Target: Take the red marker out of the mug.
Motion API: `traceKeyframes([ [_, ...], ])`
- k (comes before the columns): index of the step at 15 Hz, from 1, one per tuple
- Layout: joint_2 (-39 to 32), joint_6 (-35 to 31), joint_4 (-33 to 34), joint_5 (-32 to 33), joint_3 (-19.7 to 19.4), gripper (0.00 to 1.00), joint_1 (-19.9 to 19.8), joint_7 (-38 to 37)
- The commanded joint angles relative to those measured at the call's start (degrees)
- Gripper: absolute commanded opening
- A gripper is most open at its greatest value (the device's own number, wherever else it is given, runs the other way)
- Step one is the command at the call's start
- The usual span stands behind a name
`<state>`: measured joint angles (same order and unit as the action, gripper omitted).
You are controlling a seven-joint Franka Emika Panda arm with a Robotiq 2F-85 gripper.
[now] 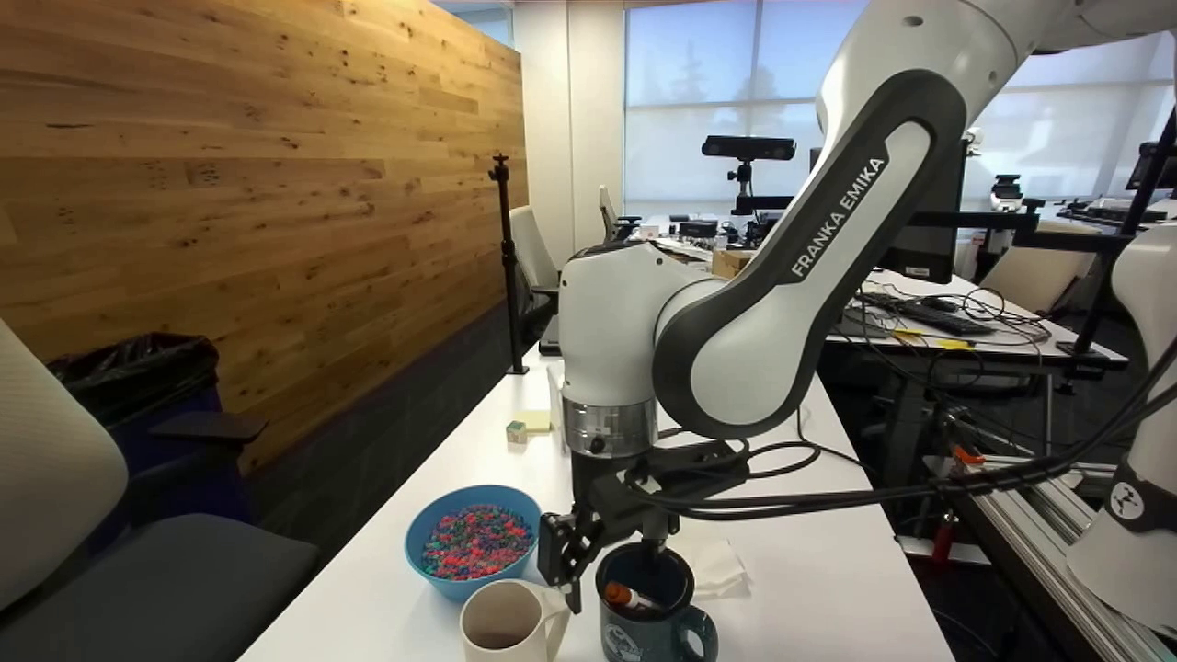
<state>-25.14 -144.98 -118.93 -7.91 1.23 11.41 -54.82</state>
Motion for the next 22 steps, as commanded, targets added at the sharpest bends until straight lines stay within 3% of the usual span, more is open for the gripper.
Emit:
traceKeyframes([
  [1, -0.3, 1.3, 0.7, 1.5, -0.7, 1.0, 0.8, 0.2],
  [7, -0.5, 1.2, 0.7, 1.8, -0.8, 0.99, 0.9, 0.2],
  [8, -0.5, 1.1, 0.7, 1.8, -0.7, 0.74, 0.9, 0.3],
  [10, -0.6, 1.2, 0.7, 1.8, -0.7, 0.71, 0.9, 0.4],
  [17, -0.6, 1.5, 0.9, 2.2, -0.8, 0.22, 0.9, 0.5],
  [22, -0.3, 2.7, 1.6, 2.5, -0.6, 0.14, 0.8, 0.5],
])
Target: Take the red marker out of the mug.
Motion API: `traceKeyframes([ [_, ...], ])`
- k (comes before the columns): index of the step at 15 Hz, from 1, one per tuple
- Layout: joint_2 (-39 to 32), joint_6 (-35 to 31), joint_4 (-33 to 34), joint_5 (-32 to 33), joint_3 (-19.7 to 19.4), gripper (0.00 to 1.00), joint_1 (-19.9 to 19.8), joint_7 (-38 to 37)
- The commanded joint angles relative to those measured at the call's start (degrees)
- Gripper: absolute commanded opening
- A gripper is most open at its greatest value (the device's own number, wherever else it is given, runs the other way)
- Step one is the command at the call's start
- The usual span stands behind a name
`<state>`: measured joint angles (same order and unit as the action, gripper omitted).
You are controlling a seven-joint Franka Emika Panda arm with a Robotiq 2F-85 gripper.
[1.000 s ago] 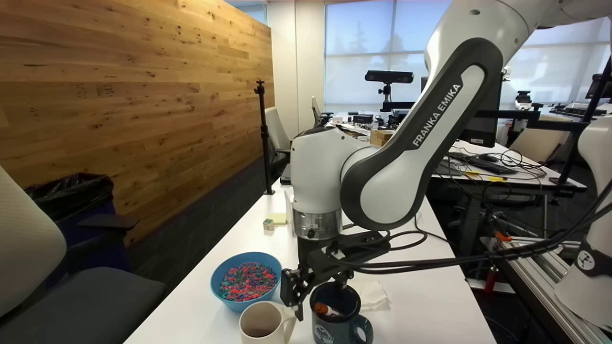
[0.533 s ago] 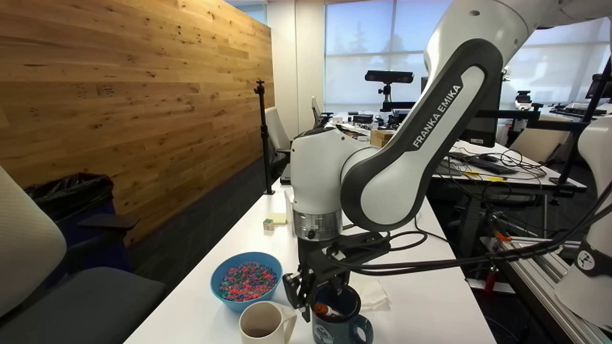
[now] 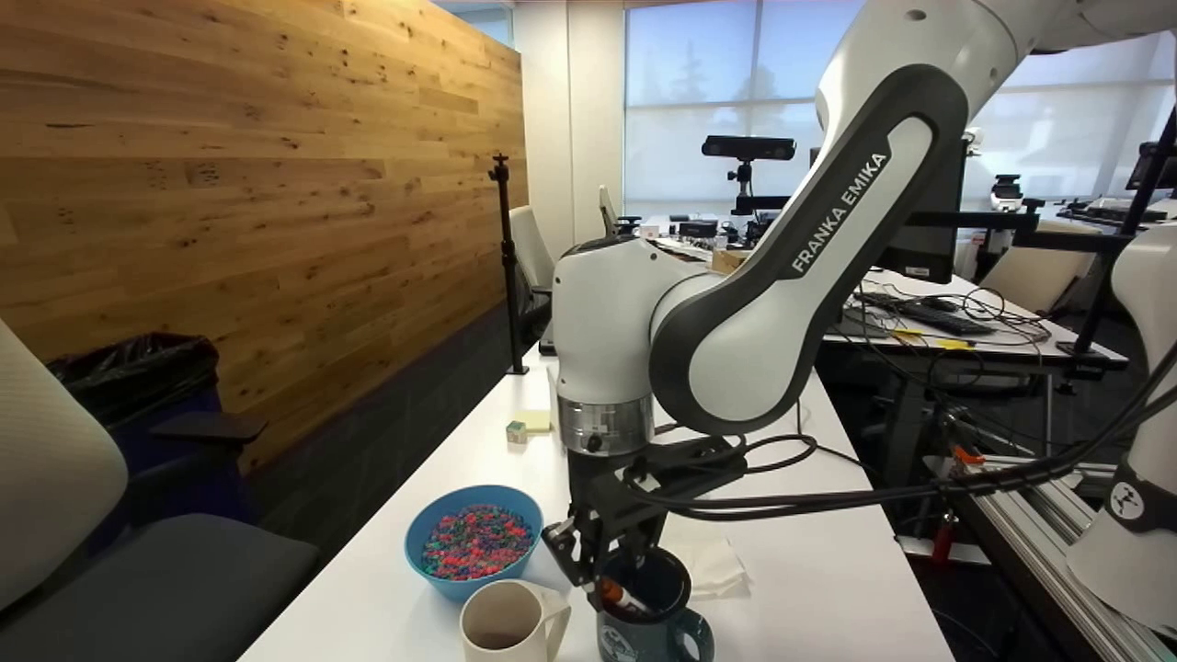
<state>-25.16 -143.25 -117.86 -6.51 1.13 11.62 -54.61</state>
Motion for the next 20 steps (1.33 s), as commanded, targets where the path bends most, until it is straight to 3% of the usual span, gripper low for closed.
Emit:
traceKeyframes([
  [1, -0.2, 1.1, 0.6, 1.2, -0.5, 0.13, 0.6, 0.3],
  [12, 1.5, 3.0, 0.4, 1.2, -0.6, 0.01, 0.2, 0.0],
  [20, 2.8, 3.2, -0.1, -0.4, 0.1, 0.04, -0.4, 1.0],
])
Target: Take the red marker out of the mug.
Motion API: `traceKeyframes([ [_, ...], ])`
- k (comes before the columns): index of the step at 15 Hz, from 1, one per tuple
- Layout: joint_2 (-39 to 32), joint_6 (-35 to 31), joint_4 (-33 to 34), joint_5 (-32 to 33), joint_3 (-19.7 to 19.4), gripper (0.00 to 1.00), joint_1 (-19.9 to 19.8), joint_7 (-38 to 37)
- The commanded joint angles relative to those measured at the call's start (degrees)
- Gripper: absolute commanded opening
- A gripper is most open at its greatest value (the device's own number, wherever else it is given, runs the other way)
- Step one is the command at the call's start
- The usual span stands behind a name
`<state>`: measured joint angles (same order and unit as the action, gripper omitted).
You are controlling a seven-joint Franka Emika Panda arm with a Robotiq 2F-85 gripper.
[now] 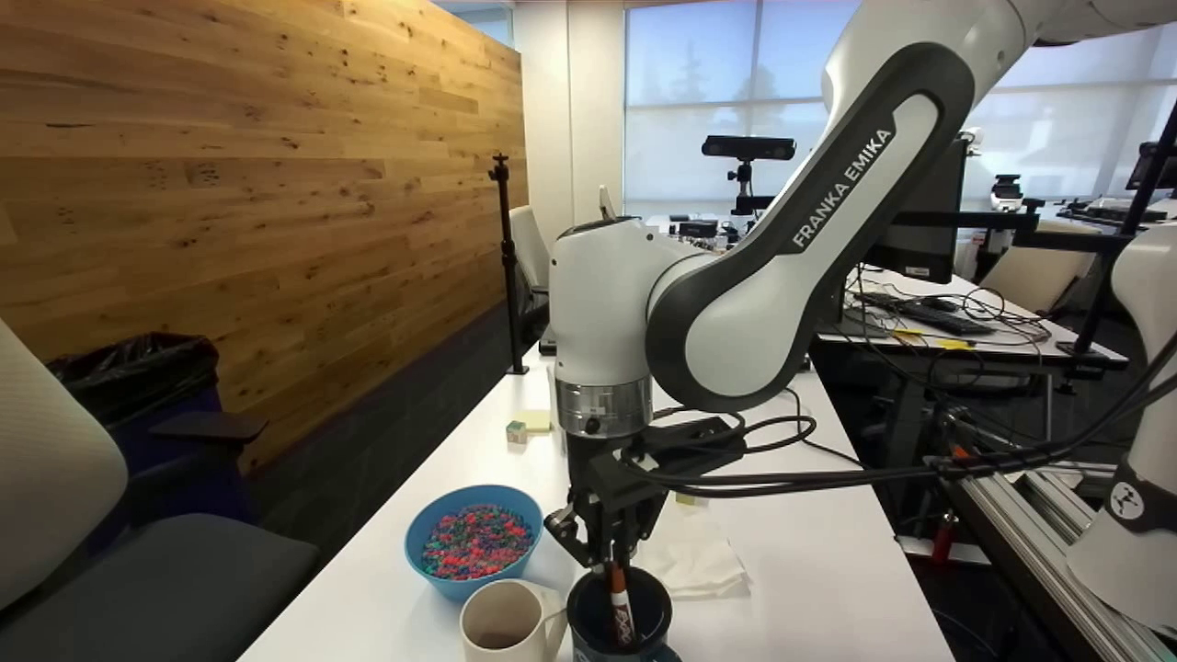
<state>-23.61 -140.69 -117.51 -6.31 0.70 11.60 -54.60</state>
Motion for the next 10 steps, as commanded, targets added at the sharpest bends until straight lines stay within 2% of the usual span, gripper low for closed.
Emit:
traceKeyframes([
  [1, 2.3, 1.0, -0.7, -1.8, 1.1, 0.04, -0.8, 1.6],
  [10, 10.7, 0.8, -2.2, -8.9, 3.6, 0.04, -2.8, 5.7],
])
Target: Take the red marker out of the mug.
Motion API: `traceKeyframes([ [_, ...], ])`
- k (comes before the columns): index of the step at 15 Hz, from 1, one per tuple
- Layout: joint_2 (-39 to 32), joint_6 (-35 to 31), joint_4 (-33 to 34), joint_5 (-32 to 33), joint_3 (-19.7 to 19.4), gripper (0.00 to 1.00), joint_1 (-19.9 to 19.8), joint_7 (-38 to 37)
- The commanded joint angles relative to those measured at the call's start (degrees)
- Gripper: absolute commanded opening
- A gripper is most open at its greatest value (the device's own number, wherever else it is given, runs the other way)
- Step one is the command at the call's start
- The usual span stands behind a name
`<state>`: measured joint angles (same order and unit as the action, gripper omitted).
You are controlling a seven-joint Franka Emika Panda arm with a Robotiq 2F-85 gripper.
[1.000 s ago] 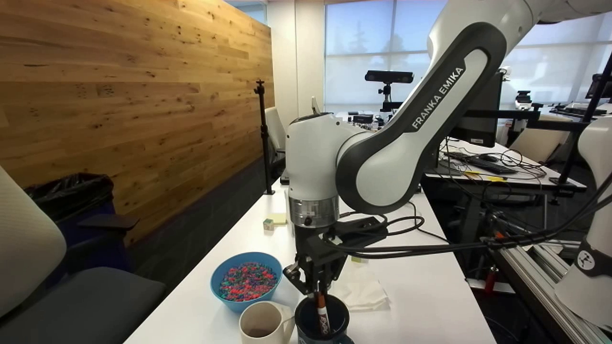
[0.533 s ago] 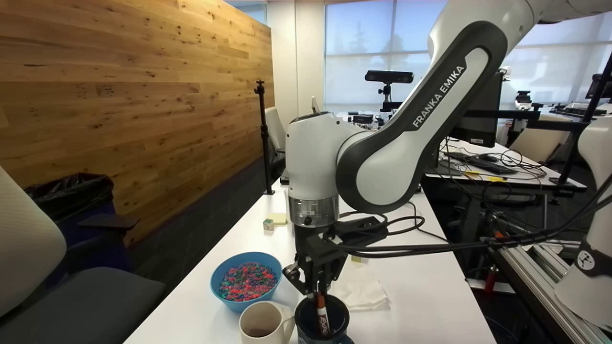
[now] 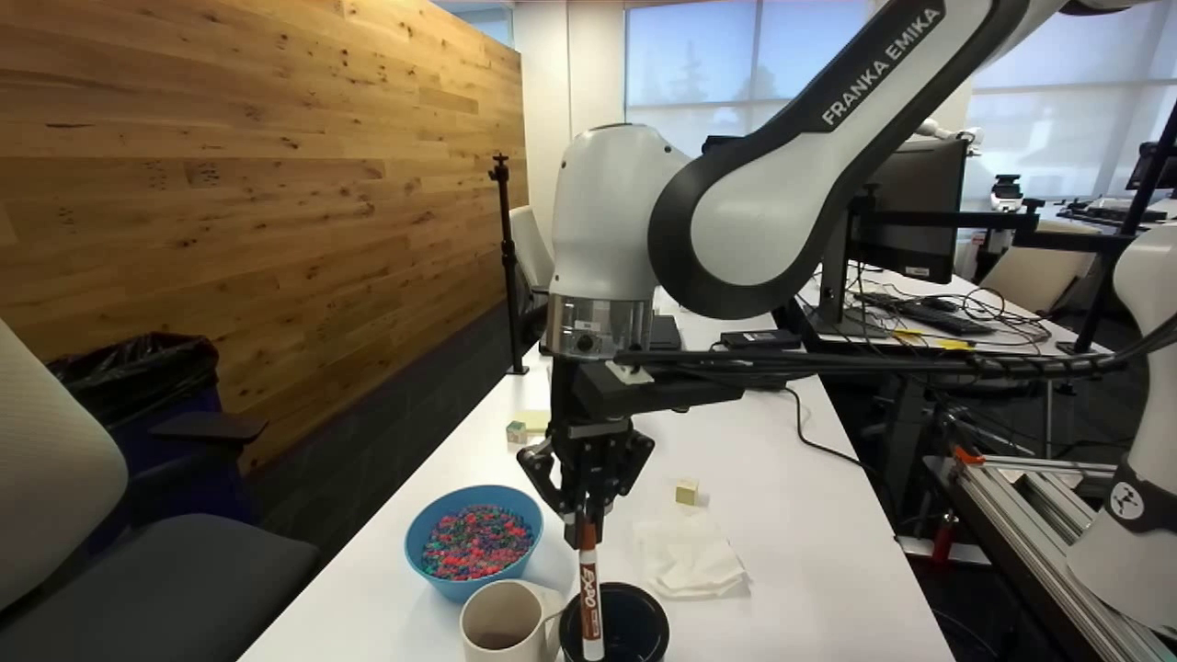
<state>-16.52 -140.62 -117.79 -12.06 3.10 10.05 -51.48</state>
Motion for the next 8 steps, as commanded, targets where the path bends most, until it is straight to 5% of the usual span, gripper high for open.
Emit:
traceKeyframes([
  [1, 4.1, 0.7, -2.0, -3.6, 1.3, 0.04, -1.4, 2.9],
  [8, 5.2, -1.6, -2.1, -4.2, 0.1, 0.04, -2.2, 1.8],
])
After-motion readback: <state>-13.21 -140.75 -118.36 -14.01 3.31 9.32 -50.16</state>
